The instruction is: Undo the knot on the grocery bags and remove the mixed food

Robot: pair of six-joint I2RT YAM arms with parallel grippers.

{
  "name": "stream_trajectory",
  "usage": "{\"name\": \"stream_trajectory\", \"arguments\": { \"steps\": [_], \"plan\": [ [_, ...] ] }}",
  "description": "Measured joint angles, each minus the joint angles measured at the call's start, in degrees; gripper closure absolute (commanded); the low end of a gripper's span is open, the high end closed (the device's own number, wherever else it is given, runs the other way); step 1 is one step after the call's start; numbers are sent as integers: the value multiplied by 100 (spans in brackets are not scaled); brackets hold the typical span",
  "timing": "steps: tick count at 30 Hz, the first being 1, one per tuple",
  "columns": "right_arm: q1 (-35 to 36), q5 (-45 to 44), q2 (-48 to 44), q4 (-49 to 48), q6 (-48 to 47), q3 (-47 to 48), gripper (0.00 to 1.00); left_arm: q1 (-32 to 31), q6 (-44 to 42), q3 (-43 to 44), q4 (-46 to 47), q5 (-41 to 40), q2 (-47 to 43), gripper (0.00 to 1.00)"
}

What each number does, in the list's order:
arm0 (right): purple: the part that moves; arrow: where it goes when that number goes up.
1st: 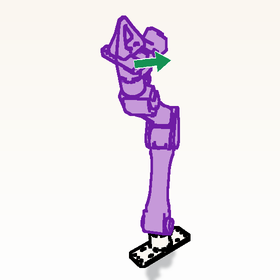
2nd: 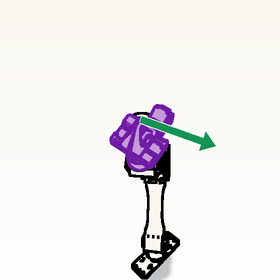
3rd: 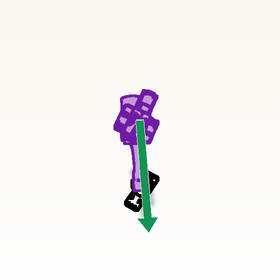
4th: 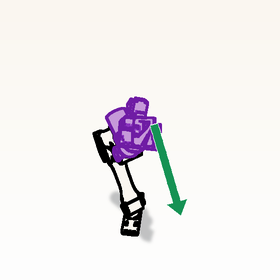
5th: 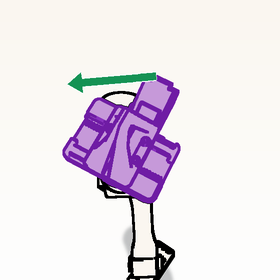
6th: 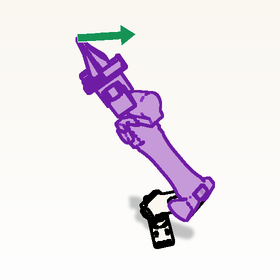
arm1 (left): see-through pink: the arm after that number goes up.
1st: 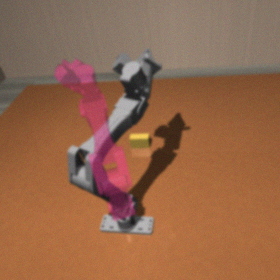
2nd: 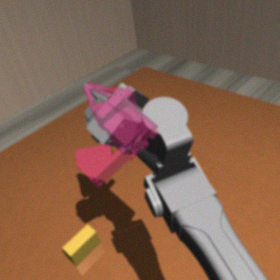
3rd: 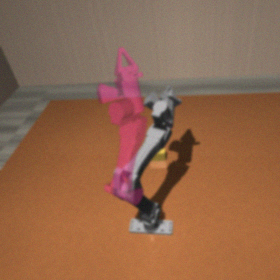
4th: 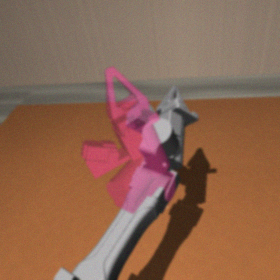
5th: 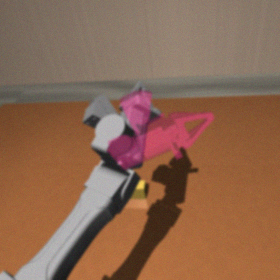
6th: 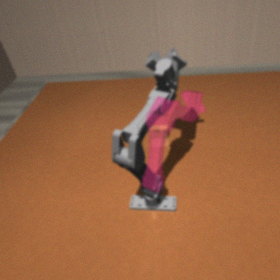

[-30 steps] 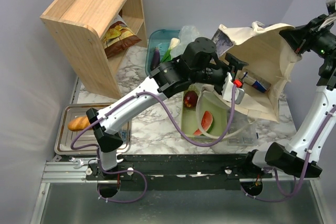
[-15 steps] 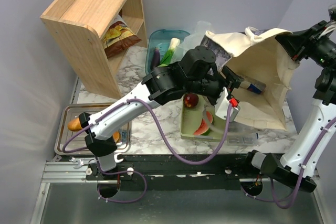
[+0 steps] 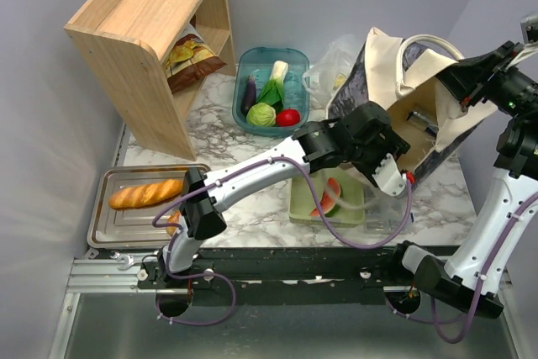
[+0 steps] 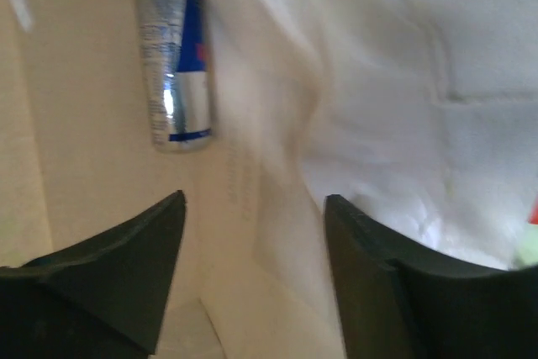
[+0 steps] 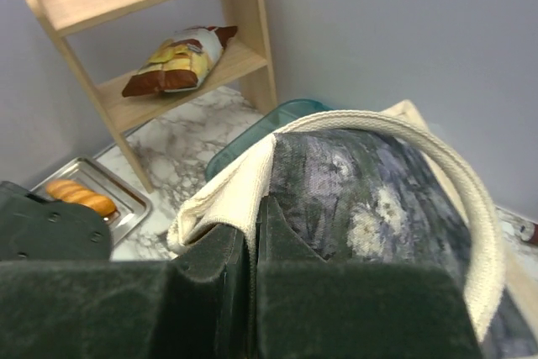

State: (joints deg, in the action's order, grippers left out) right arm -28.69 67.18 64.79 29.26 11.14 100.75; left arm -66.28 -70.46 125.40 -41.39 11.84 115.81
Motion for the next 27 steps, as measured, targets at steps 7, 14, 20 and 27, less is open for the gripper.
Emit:
{"name": "stream_trajectory", "arguments": {
  "steps": [7, 14, 20, 27],
  "plan": [
    [90, 181, -188, -214, 42, -214, 99, -118, -466, -44, 623, -723, 293, 17],
    [107, -507, -177, 356, -549, -214, 99, -177, -461, -1331, 1912, -1794, -177, 18],
    [138, -992, -157, 649, -673, -269, 99, -275, -1469, -2479, 3235, -2981, -745, 10],
    [138, -1117, -157, 664, -551, -356, 99, -566, -2844, -2677, 3993, -3528, -750, 3]
  ]
}}
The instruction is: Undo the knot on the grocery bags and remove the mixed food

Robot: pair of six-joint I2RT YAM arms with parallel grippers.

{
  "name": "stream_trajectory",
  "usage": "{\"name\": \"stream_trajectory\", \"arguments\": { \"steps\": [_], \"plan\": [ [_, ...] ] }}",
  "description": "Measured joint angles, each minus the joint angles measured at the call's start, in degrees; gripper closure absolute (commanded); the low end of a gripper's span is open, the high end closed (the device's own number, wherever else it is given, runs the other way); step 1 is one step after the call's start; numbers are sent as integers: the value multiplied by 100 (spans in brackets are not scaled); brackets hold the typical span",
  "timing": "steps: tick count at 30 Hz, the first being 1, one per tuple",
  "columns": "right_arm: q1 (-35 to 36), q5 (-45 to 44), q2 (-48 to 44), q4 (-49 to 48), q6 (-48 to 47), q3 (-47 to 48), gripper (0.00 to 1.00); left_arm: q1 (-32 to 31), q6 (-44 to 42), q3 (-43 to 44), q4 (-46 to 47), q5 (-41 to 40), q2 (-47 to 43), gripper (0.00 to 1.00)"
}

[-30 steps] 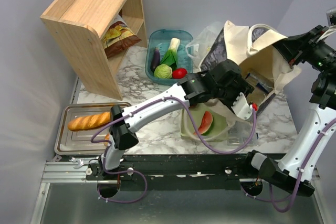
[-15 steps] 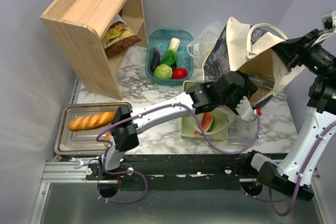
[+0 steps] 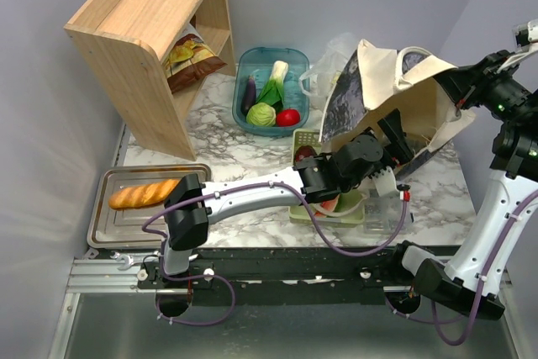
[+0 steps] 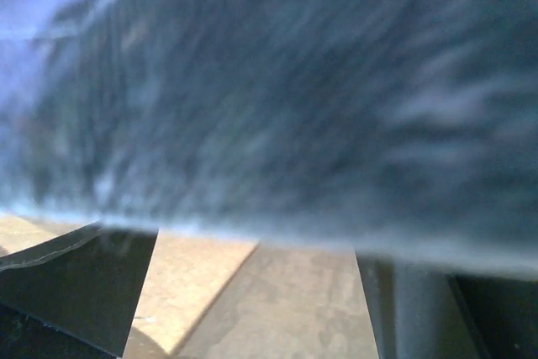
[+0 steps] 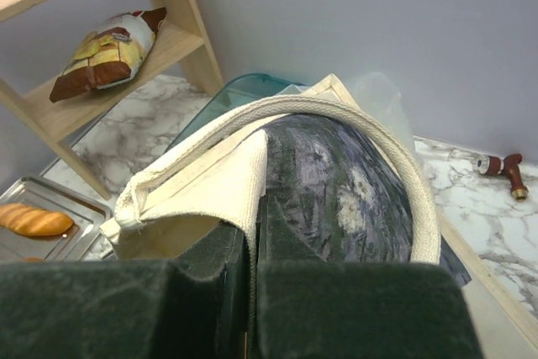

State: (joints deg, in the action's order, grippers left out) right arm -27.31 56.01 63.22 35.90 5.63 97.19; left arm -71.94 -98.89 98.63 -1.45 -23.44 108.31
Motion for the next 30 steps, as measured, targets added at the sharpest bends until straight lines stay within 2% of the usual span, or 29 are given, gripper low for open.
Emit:
{"name": "stream_trajectory", "arguments": {
  "steps": [4, 7, 9, 11, 17, 20, 25, 28, 30],
  "plan": [
    [2, 35, 0, 39, 35, -63, 99, -57, -376, -17, -42, 50, -13, 5],
    [4, 136, -2, 201, -258, -52, 99, -37, -269, 326, -586, 44, 42, 7],
    [4, 282, -2, 422, -619, -2, 99, 24, 299, 1097, -1502, 151, 170, 7],
    [4, 455, -4, 610, -918, 24, 99, 114, 732, 1427, -2026, 372, 107, 7],
    [37, 1027, -11, 649, -1012, 24, 99, 837, 1871, 1373, -3224, 1434, -876, 10],
    [39, 1360, -15, 127, -365, -31, 99, 1158, 2280, 1845, -3515, 1419, -750, 17],
    [37, 1672, -201, -1427, 1392, -732, 99, 1427, 2852, 3397, -3589, 603, 684, 16],
    [37, 1766, -216, -1910, 2114, -920, 99, 1475, 2889, 3156, -3497, 234, 1045, 13],
    [37, 1788, -216, -2133, 2428, -951, 99, 1447, 2719, 2645, -3388, 81, 1062, 12]
  ]
}}
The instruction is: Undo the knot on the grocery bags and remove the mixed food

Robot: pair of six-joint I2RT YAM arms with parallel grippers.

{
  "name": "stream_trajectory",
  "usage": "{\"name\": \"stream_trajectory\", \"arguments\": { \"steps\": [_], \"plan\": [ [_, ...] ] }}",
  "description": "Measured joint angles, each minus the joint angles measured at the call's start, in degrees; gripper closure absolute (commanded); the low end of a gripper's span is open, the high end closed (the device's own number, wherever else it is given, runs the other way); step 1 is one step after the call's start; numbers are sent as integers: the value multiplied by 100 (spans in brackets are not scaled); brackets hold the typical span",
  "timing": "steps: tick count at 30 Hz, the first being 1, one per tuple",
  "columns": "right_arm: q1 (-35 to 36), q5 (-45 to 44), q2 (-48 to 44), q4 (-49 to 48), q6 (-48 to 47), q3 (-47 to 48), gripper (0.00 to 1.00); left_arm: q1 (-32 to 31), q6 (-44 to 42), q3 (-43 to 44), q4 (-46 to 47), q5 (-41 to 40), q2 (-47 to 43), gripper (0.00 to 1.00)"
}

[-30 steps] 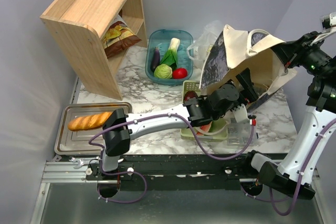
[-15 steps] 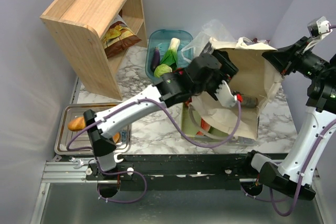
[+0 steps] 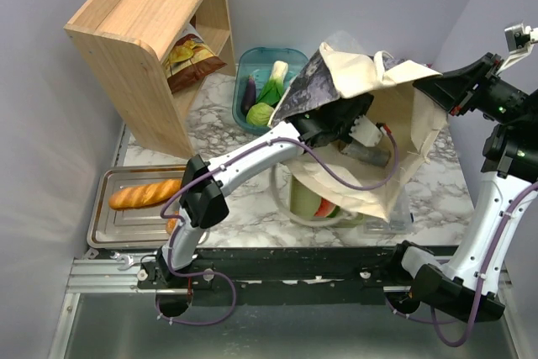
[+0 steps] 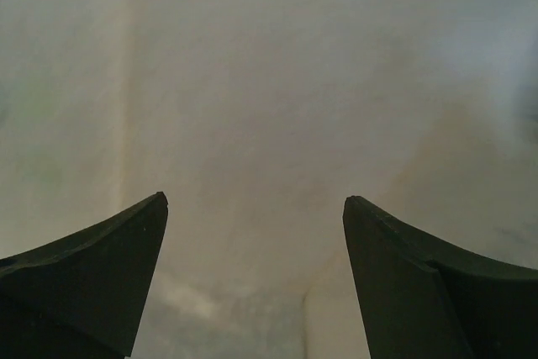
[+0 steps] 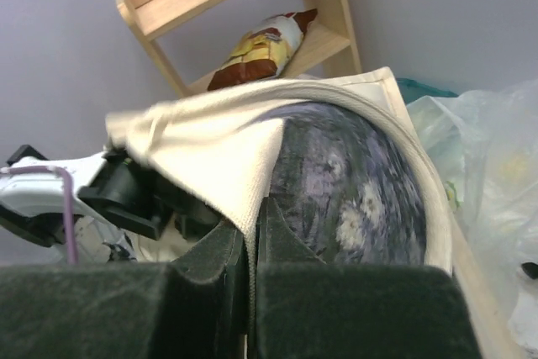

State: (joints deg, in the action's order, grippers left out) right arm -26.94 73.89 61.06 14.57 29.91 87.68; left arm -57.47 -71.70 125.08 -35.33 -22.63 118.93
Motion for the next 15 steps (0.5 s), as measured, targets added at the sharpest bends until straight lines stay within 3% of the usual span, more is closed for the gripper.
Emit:
{"name": "stream_trajectory", "arguments": {
  "steps": [9, 15],
  "plan": [
    [4, 57, -15, -656, 717, -4, 99, -699, -601, -1012, 151, 721, -295, 6],
    [4, 68, -76, -647, 785, -44, 99, -909, -778, -391, -105, 1403, -238, 5]
  ]
}}
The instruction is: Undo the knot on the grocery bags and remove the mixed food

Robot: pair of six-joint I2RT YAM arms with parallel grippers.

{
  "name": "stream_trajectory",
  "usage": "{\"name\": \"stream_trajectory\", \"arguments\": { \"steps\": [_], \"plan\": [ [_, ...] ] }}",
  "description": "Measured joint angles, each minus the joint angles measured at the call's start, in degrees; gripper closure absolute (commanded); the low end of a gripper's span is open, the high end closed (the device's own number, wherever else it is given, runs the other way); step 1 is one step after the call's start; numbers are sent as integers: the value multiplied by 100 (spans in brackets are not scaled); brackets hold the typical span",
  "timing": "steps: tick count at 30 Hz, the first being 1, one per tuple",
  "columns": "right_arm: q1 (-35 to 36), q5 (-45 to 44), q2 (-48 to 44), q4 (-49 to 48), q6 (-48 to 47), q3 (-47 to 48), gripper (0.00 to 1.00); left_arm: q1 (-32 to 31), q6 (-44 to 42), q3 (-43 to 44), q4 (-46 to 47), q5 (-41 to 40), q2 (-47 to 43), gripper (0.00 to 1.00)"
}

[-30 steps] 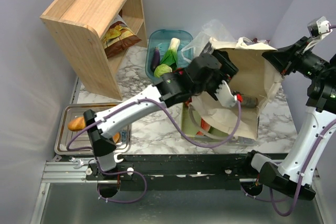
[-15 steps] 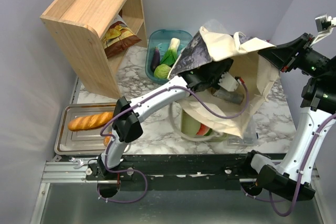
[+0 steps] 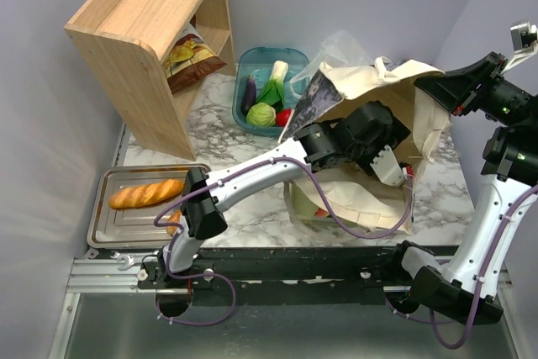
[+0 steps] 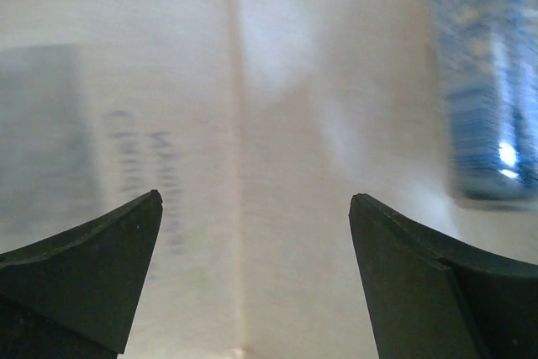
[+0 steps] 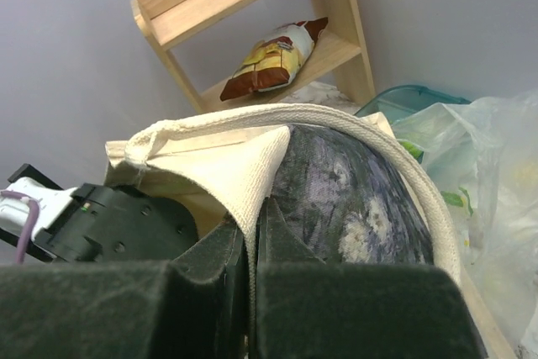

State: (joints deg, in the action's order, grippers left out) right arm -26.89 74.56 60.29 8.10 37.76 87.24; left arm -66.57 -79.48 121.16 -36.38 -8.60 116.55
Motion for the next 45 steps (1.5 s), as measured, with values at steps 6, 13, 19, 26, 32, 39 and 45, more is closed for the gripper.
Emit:
{"name": "stream_trajectory", "arguments": {
  "steps": [6, 13, 19, 26, 32, 39, 45],
  "plan": [
    [0, 20, -61, -26, 136, 0, 99, -133, 96, 901, -444, 664, 70, 5],
    [13, 81, -85, -348, 581, 0, 99, -219, 398, 638, -885, 1080, 225, 6],
    [22, 293, -83, -721, 1032, 0, 99, -136, 660, 219, -793, 933, 448, 10],
    [22, 442, -61, -970, 1388, 0, 99, 50, 785, 203, -492, 332, 485, 17],
    [33, 529, -94, -741, 1268, 0, 99, 61, 745, -15, -9, -122, 516, 36],
    [33, 656, -105, -636, 1217, 0, 99, 63, 654, 22, 247, -398, 702, 75],
    [33, 695, -105, -629, 1187, 0, 99, 61, 723, 17, 140, -450, 682, 94]
  ]
}}
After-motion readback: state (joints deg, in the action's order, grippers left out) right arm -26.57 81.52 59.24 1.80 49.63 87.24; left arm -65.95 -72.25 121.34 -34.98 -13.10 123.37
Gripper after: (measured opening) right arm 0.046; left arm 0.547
